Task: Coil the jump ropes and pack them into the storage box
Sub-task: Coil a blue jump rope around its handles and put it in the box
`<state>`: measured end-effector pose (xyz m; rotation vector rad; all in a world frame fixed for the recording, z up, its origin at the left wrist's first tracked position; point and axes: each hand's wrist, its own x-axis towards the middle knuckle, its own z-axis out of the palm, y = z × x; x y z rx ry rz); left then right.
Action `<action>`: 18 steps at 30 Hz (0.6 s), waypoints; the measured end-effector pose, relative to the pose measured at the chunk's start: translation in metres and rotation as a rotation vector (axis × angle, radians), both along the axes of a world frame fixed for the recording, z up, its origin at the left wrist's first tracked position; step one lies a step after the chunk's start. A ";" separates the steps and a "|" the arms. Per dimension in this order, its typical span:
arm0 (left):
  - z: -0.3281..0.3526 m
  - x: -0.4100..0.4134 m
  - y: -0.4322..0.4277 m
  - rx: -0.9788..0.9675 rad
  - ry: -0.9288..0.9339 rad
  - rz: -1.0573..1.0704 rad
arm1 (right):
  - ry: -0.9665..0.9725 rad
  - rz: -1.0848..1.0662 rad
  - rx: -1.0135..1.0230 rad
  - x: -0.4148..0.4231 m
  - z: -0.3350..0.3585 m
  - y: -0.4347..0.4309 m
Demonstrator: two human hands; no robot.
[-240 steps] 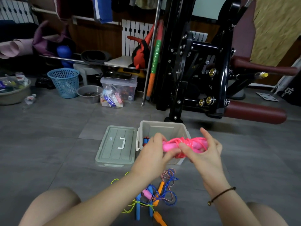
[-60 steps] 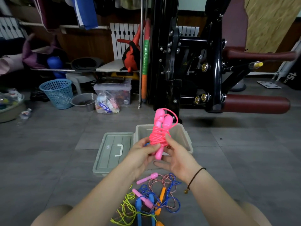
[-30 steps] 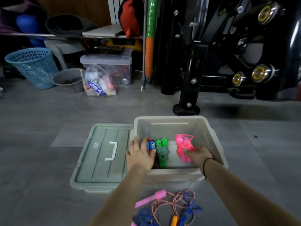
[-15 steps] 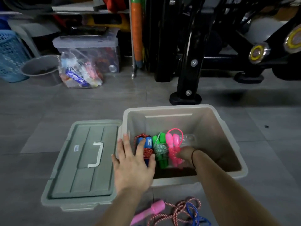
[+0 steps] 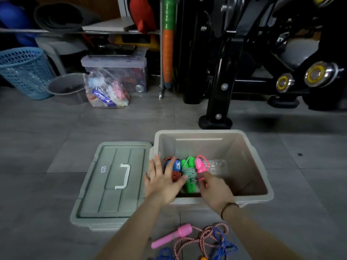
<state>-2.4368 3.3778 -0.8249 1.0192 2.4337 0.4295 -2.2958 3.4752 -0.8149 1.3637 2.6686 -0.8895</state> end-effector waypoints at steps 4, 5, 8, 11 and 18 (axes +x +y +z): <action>0.015 -0.020 -0.038 0.300 -0.236 0.041 | 0.130 0.163 0.213 0.043 0.006 -0.058; 0.016 -0.017 -0.053 0.317 -0.132 0.010 | 0.127 0.185 0.226 0.053 0.005 -0.069; 0.012 0.012 -0.101 0.386 0.013 -0.025 | 0.118 0.234 0.176 0.080 0.001 -0.100; -0.003 0.044 -0.142 0.359 0.035 0.006 | 0.094 0.248 0.118 0.098 -0.013 -0.120; -0.046 0.099 -0.200 0.110 -0.301 0.083 | -0.022 0.029 -0.196 0.127 -0.053 -0.151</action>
